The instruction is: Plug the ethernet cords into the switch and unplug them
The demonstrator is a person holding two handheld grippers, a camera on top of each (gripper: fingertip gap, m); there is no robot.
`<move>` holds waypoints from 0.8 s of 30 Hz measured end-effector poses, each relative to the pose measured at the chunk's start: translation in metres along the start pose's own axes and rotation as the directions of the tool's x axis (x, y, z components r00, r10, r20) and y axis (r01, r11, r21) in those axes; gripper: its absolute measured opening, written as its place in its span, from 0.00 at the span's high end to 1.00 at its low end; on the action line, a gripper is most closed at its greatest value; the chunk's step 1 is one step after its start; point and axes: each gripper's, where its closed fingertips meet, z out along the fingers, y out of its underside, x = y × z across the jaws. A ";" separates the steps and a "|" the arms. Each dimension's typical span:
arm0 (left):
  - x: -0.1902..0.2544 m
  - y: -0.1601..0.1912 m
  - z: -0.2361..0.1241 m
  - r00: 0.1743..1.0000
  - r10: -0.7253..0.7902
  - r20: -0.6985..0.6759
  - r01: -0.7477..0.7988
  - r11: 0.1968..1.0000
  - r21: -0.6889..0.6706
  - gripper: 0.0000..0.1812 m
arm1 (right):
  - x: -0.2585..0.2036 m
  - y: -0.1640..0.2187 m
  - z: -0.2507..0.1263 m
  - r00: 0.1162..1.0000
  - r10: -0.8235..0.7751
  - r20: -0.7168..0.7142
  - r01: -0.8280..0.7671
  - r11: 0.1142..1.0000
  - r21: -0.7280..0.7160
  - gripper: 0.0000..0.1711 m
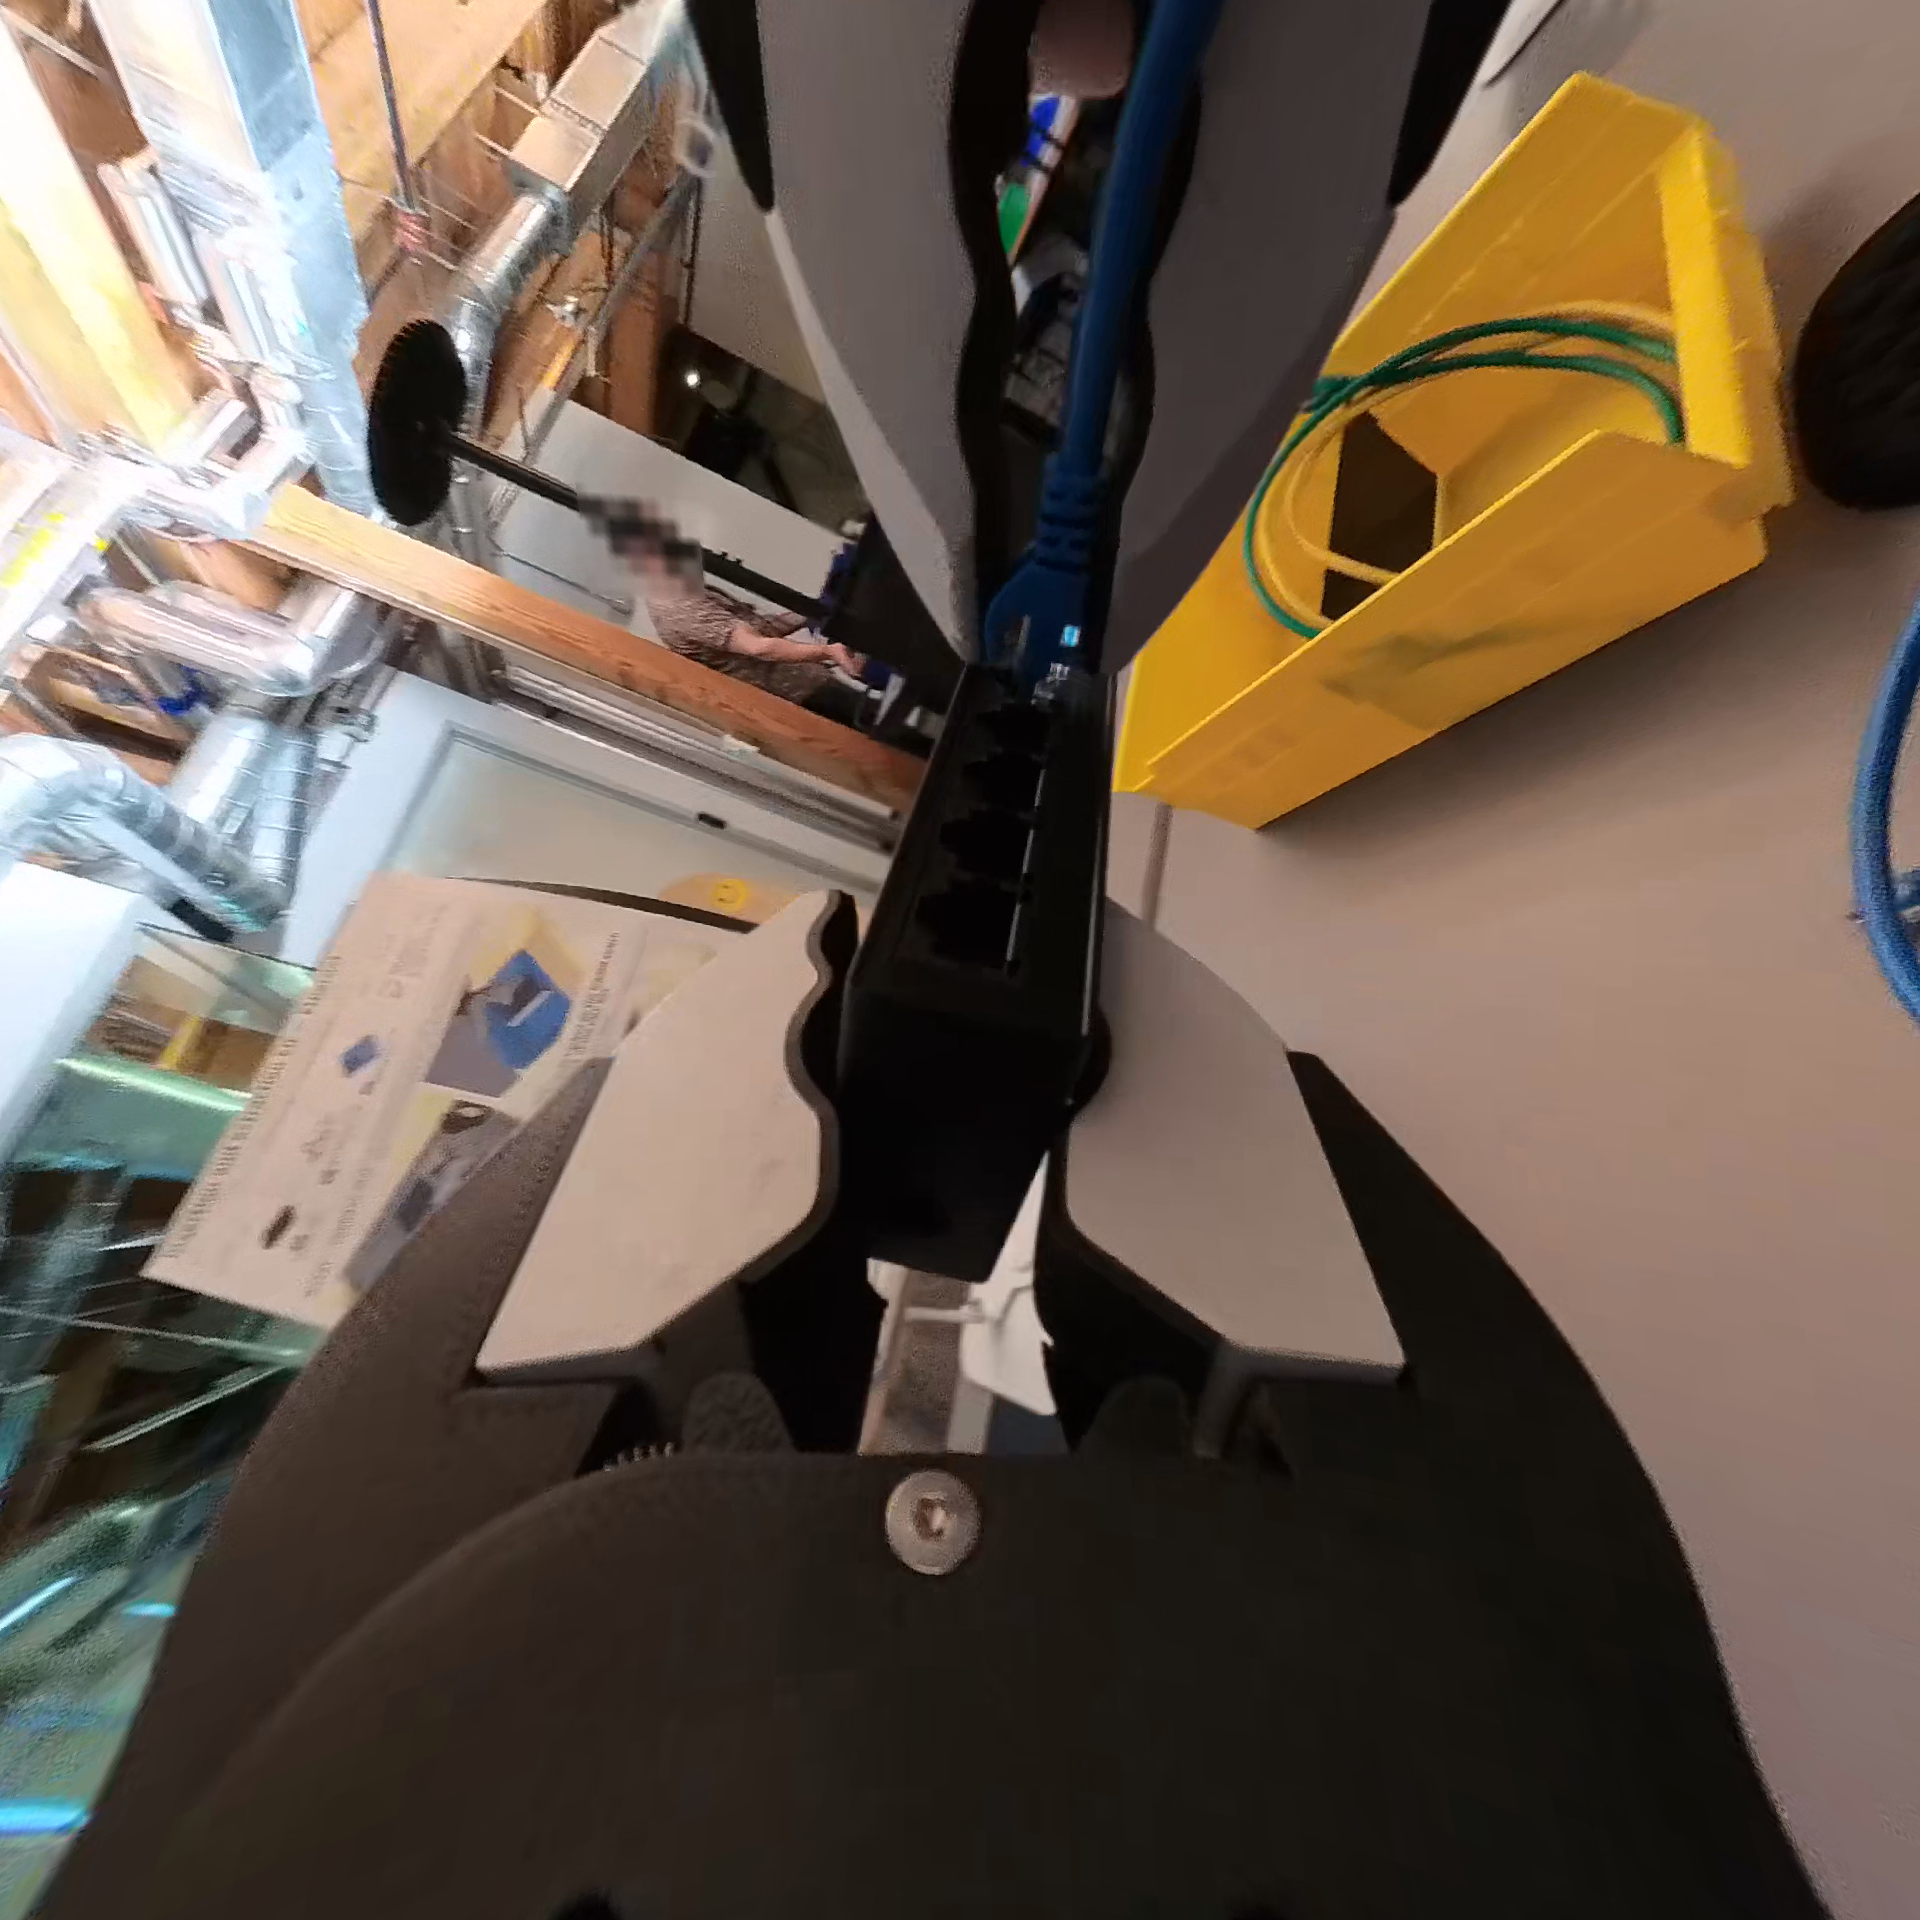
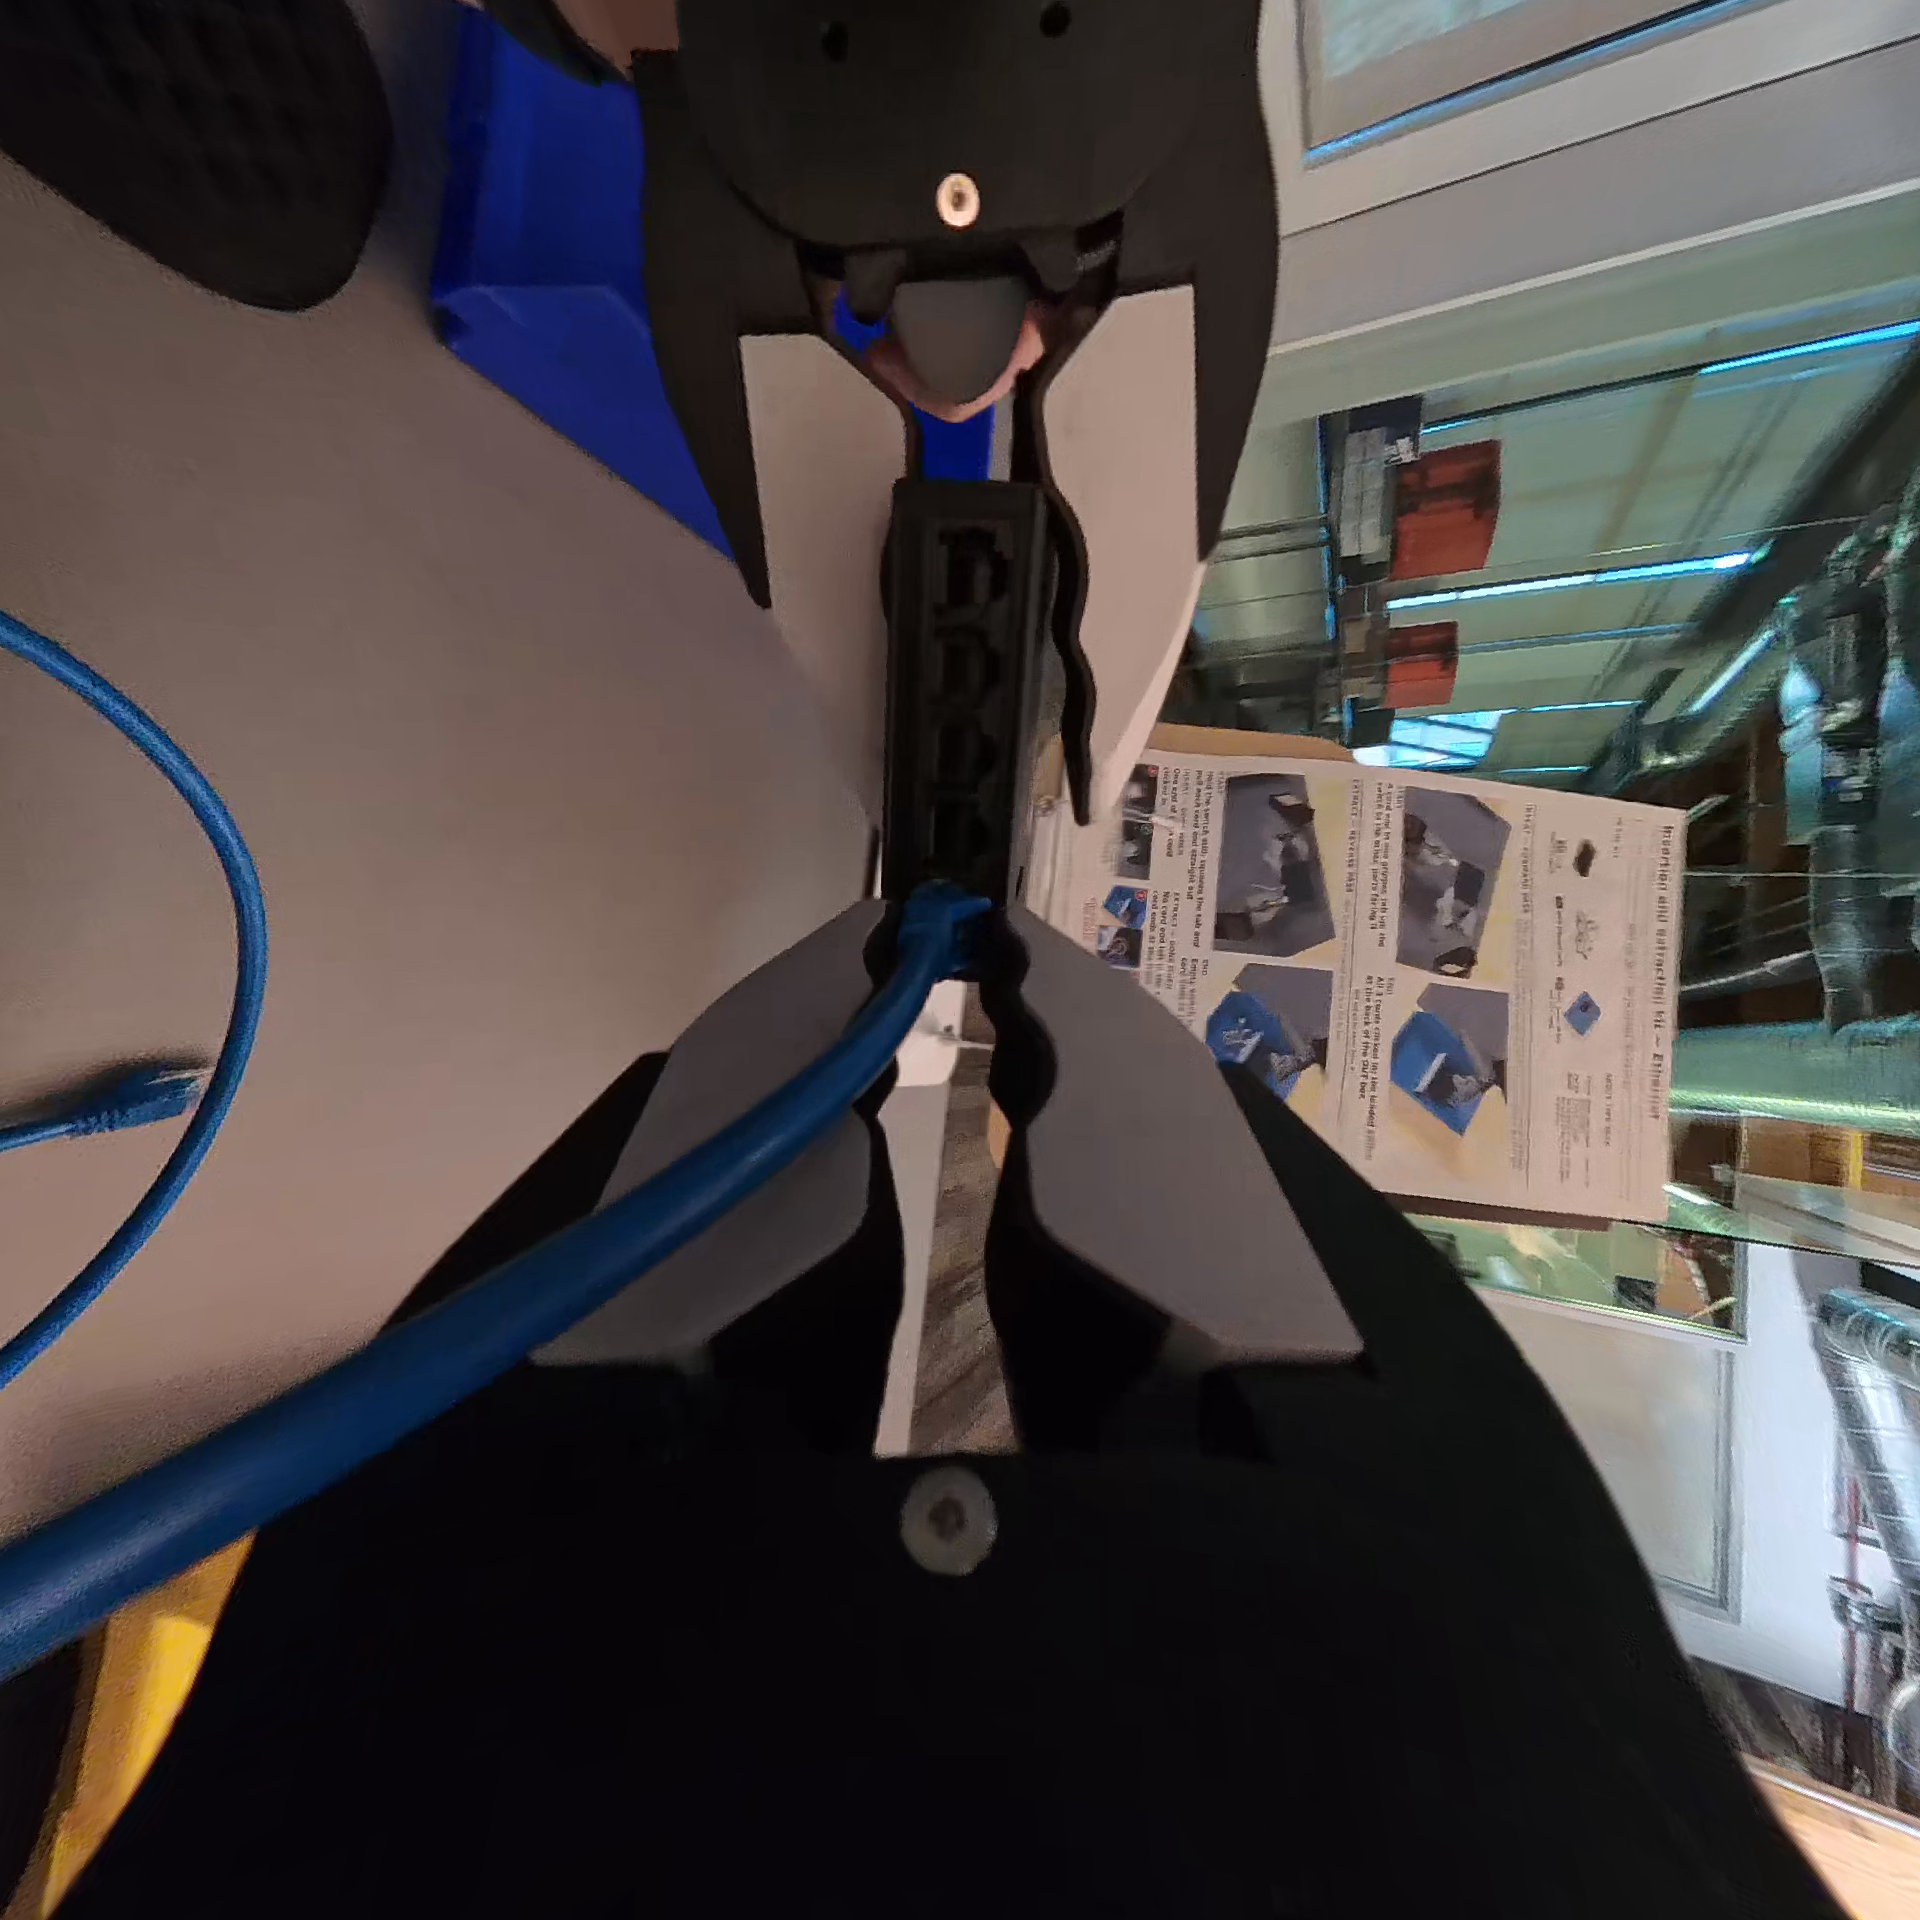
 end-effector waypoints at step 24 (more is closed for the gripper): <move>-0.060 0.080 -0.034 0.964 -0.203 0.174 0.237 0.950 -0.203 0.83 | -0.050 0.119 0.031 0.916 0.396 0.070 -0.341 0.857 -0.386 0.91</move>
